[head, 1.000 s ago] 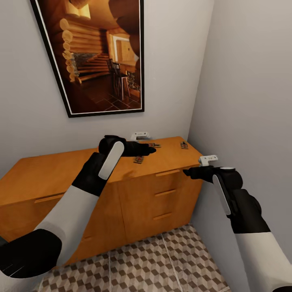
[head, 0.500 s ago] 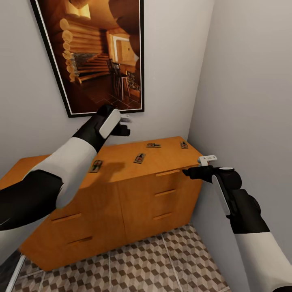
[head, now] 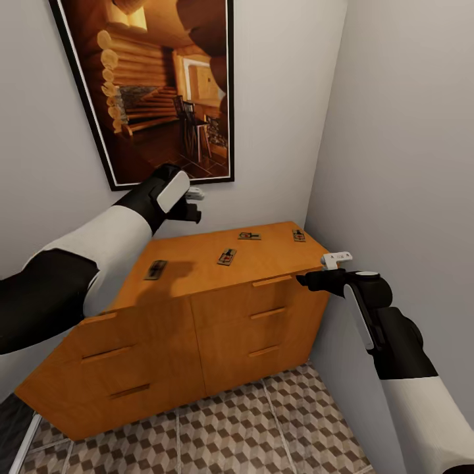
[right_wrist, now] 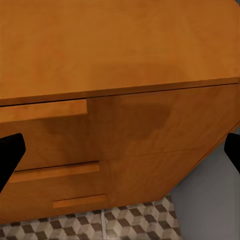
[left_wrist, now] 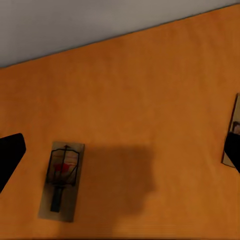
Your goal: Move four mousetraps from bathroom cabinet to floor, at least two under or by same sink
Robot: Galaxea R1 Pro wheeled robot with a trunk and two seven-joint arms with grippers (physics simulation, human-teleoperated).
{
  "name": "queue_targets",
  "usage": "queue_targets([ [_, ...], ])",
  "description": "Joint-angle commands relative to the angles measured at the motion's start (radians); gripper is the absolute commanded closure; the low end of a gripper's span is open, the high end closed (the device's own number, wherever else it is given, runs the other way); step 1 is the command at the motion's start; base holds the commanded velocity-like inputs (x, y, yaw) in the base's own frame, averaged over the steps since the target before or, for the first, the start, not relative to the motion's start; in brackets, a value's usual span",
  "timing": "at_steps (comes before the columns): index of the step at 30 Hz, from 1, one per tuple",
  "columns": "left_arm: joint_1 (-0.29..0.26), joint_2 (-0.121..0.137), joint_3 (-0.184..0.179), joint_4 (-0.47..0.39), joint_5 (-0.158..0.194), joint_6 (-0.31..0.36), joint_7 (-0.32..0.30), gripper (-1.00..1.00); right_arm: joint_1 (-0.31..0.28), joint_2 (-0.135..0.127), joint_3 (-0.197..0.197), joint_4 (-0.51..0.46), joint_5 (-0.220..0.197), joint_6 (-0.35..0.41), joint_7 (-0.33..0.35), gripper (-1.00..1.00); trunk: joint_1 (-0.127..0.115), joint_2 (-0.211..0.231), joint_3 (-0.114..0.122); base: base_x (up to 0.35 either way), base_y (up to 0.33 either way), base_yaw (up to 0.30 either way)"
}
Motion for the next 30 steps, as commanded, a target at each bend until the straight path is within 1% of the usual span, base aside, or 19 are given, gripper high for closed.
queue_targets([
  [1,-0.005,0.001,-0.007,0.007,0.011,0.002,0.007,-1.0,-0.001,-0.001,0.001,-0.001,-0.004,0.004,-0.002,-1.0,0.0,-0.001,-0.001,0.0,0.0,0.0],
  [15,-0.019,0.006,-0.009,0.131,0.011,0.002,0.009,-1.0,-0.001,-0.001,0.001,-0.001,-0.004,0.004,-0.002,-1.0,0.0,-0.001,-0.001,0.0,0.0,0.0],
  [30,-0.017,0.01,-0.01,0.223,0.011,0.0,0.008,-1.0,-0.001,-0.001,0.001,-0.002,-0.004,0.004,-0.002,-1.0,0.0,-0.001,-0.001,0.0,0.0,0.0],
])
